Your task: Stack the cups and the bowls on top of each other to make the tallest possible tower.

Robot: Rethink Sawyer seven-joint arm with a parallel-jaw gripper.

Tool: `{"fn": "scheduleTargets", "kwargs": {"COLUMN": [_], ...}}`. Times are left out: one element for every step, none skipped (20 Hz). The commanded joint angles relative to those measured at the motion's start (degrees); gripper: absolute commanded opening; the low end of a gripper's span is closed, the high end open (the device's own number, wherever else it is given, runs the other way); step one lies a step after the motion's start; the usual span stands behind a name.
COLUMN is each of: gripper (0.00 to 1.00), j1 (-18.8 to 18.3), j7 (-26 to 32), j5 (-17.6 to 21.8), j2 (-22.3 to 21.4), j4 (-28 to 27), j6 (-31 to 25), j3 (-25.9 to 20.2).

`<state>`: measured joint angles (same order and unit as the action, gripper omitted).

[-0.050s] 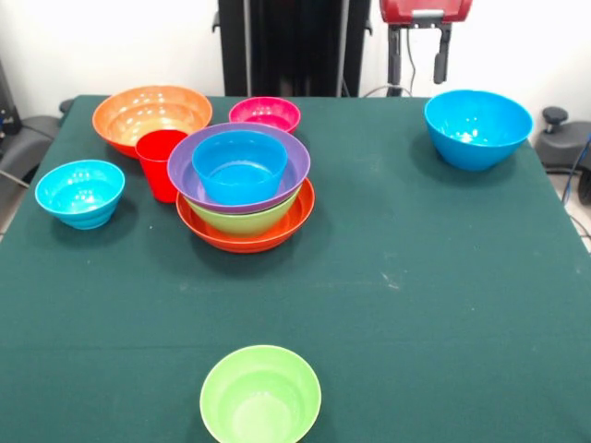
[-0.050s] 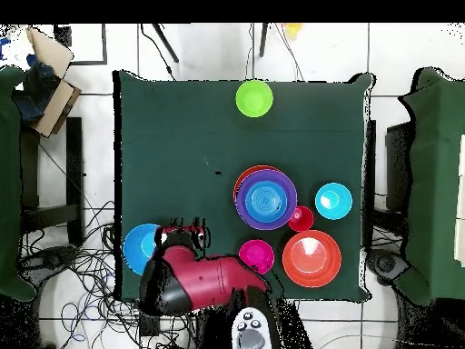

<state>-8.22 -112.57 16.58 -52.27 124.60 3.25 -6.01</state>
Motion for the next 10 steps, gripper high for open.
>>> {"fn": "scheduleTargets", "kwargs": {"gripper": [1.00, 1.00, 1.00, 1.00, 1.00, 1.00, 1.00, 1.00, 1.00, 1.00], "j1": [0.0, -0.1, -0.7, -0.8, -1.4, -1.6, -2.3, -2.5, -2.6, -2.7], "j7": [-2.5, -2.7, -2.9, -3.0, -3.0, -3.1, -3.1, -3.2, -3.3, -3.3], "j5": [6.0, 6.3, 7.0, 7.3, 8.0, 8.4, 9.0, 9.5, 9.8, 10.2], "j2": [3.6, 4.0, 4.6, 5.0, 5.5, 5.8, 6.3, 6.6, 6.9, 7.3], "j4": [2.6, 2.3, 2.2, 2.0, 1.9, 1.8, 1.7, 1.7, 1.6, 1.4], "j6": [0.9, 1.2, 1.9, 2.4, 2.9, 3.1, 3.3, 3.6, 3.7, 3.9], "j3": [-9.1, -9.2, -10.0, -10.3, -11.3, -11.9, -12.9, -13.3, -13.4, -13.6]}}
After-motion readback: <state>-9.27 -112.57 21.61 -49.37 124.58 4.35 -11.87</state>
